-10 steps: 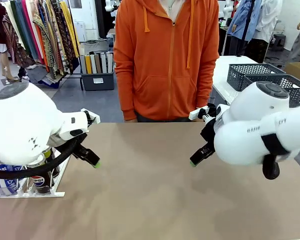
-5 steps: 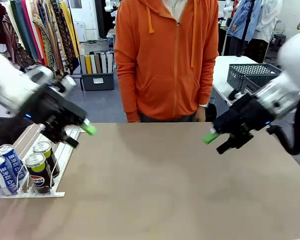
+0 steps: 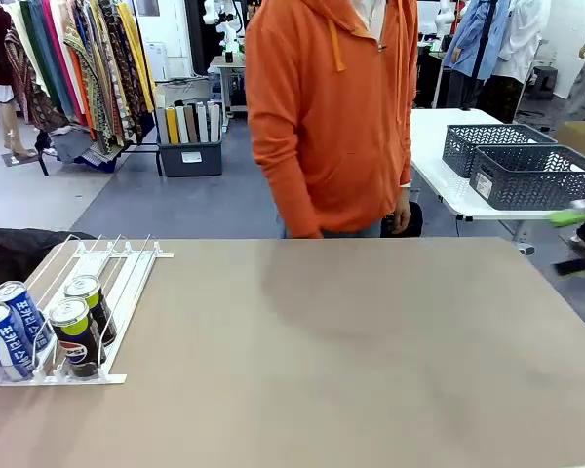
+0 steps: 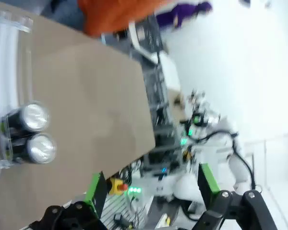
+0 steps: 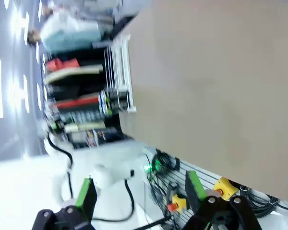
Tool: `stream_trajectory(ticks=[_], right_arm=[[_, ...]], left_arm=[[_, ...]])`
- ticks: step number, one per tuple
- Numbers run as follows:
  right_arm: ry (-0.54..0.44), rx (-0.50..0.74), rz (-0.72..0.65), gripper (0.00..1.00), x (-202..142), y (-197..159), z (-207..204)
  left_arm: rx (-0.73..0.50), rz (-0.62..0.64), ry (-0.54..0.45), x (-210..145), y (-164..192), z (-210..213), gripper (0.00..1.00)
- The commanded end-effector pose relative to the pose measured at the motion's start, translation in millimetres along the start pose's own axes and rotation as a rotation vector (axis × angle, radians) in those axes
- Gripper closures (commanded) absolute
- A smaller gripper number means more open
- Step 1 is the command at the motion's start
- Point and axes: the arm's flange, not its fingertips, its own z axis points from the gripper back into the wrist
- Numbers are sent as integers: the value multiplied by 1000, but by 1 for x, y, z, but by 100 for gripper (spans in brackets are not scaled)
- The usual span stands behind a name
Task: Retrieve and store the cans from the dispenser.
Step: Pick up one can from the Automatic Can Dispenser and place it in the middle of the table.
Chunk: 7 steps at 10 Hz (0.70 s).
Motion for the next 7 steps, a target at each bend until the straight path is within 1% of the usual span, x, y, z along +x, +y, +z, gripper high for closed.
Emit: stream_trajectory(ticks=[1, 2, 3, 4, 5, 6, 7], right_arm=[[-167, 124, -71, 0, -3, -39, 26], [-224, 157, -118, 0, -7, -57, 40], [-257, 169, -144, 0, -12, -69, 44], [-277, 165, -161, 0, -12, -75, 42], [-323, 106, -111, 0, -12, -74, 34], [-249, 144, -194, 0, -17, -79, 58], [-249, 144, -194, 0, -17, -79, 58]], left_arm=[[-114, 53, -175, -6, 44, 47, 0], [-159, 70, -252, -15, 60, 69, 0], [-163, 89, -290, -19, 73, 80, 0], [-109, 88, -299, -17, 82, 80, 0], [-115, 115, -276, -23, 65, 95, 0], [-115, 115, -276, -23, 65, 95, 0], [-115, 115, -276, -23, 65, 95, 0]])
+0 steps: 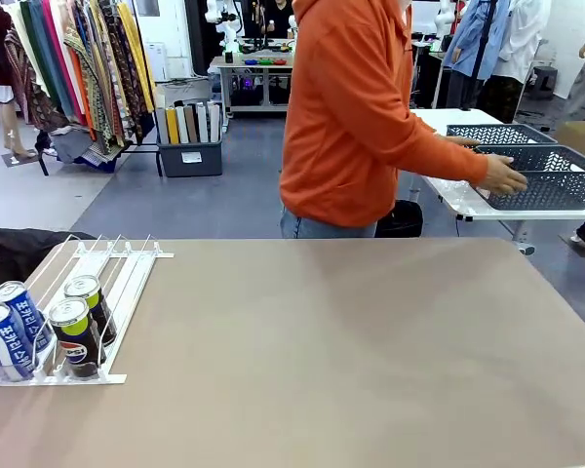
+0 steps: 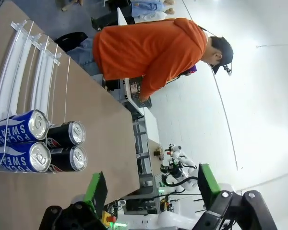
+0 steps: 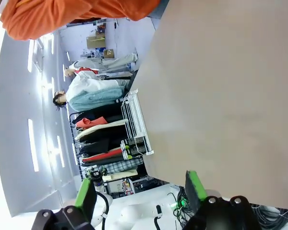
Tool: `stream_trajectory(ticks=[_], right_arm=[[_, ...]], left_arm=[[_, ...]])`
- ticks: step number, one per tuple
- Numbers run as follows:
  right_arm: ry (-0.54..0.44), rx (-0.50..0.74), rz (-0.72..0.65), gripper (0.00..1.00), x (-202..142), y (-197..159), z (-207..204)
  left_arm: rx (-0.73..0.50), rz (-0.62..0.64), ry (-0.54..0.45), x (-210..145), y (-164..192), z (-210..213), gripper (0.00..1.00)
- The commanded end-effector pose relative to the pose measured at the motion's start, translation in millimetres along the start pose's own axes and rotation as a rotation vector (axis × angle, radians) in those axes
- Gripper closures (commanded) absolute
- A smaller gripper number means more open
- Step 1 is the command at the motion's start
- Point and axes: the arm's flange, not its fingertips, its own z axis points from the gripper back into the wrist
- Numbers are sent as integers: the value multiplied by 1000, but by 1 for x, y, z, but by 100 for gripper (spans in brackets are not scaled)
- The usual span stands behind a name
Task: Retrieve and store the cans from the dispenser.
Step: Pick up one can from the Automatic Can Dispenser and place it in the middle of the table.
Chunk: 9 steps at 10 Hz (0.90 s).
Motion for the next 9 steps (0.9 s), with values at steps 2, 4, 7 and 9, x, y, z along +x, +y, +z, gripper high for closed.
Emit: stream_trajectory(ticks=[2, 4, 7, 9], right_arm=[[17, 3, -10, 0, 0, 5, 7], [17, 3, -10, 0, 0, 5, 7], [17, 3, -10, 0, 0, 5, 7], [17, 3, -10, 0, 0, 5, 7]], left_arm=[[-14, -3, 2, -2, -9, 0, 0], [5, -8, 12, -1, -4, -2, 0], [381, -213, 297, -18, -73, -54, 0], [706, -342, 503, -34, -101, -127, 0]])
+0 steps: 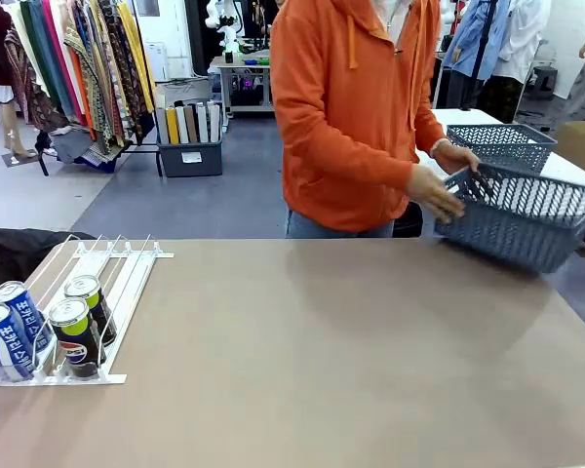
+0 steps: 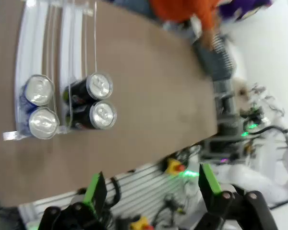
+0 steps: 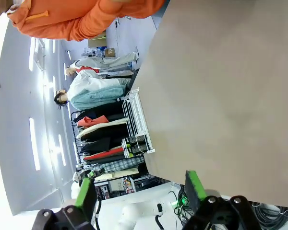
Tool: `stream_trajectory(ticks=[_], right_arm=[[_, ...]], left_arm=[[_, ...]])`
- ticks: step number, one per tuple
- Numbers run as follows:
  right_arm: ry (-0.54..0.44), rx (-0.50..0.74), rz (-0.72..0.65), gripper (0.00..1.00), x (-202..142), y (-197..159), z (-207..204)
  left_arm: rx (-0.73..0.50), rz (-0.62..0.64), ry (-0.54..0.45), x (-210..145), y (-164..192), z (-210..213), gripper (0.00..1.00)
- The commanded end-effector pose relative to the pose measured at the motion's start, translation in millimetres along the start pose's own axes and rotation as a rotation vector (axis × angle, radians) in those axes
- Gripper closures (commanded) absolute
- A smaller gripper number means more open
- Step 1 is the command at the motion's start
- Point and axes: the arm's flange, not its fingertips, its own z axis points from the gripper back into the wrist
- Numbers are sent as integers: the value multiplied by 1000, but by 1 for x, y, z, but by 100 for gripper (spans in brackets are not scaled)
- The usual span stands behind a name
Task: Retrieve and store the cans from the dispenser.
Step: Pick up one can from the Automatic Can Dispenser and place it in the middle of the table.
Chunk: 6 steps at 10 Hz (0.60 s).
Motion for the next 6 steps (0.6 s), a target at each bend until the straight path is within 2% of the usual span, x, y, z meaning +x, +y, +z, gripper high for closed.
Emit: stream_trajectory(ticks=[1, 2, 4, 5, 6], right_arm=[[11, -2, -8, 0, 0, 3, 5], [11, -2, -8, 0, 0, 3, 5], [11, -2, -8, 0, 0, 3, 5], [11, -2, -8, 0, 0, 3, 5], [11, -2, -8, 0, 0, 3, 5]], left_arm=[[360, -140, 224, 16, -39, -53, 0], [489, -149, 252, 22, -51, -85, 0], [682, -139, 209, 25, -64, -128, 0], [634, -165, 185, 24, -72, -133, 0], [585, -174, 202, 16, -79, -128, 0]])
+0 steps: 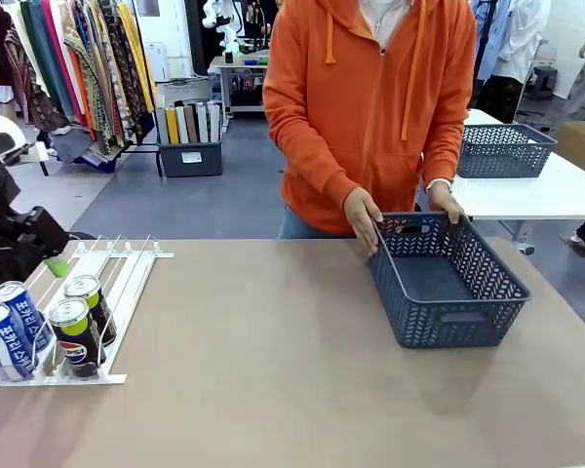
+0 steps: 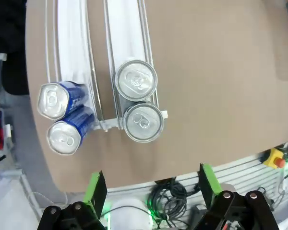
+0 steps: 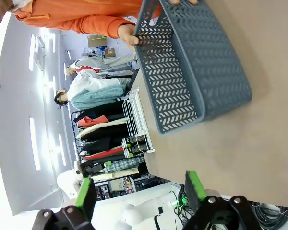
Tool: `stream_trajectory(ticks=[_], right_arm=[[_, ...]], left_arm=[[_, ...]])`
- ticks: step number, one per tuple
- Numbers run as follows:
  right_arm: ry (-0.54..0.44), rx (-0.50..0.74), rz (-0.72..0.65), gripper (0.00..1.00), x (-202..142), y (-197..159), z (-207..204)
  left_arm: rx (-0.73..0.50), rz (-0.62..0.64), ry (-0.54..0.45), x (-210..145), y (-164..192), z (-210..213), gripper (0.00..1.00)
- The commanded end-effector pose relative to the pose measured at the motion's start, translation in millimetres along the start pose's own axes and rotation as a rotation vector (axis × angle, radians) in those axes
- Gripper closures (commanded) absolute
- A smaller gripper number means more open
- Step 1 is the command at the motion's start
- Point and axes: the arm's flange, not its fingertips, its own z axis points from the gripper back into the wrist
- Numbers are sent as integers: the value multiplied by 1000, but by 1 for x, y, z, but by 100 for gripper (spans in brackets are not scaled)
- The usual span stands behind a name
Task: Retrieve and store the cans from the dispenser.
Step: Pick up one can from the Automatic Can Dispenser and place it in the middle of the table.
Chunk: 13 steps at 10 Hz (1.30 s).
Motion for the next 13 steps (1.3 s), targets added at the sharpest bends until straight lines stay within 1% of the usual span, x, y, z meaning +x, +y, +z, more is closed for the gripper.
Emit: stream_trajectory(ticks=[1, 2, 3, 4, 5, 6, 9, 11, 13], right_arm=[[9, -3, -7, 0, 0, 3, 4], [9, -3, -7, 0, 0, 3, 4], [9, -3, -7, 0, 0, 3, 4], [9, -3, -7, 0, 0, 3, 4], [9, -3, -7, 0, 0, 3, 4], [9, -3, -7, 0, 0, 3, 4], [9, -3, -7, 0, 0, 3, 4], [9, -3, -7, 0, 0, 3, 4], [9, -3, -7, 0, 0, 3, 4]], left_arm=[[-59, 13, -8, -10, 9, 12, 0], [-59, 13, -8, -10, 9, 12, 0], [-27, -3, -2, -1, 3, 4, 0], [-23, 18, 49, 7, 3, -16, 0], [-38, 36, 66, 12, 3, -35, 0], [-25, 73, 62, 17, 1, -50, 0], [43, 132, 132, 31, -6, -86, 0], [68, 156, 167, 38, -8, -103, 0], [68, 166, 195, 39, -5, -113, 0]])
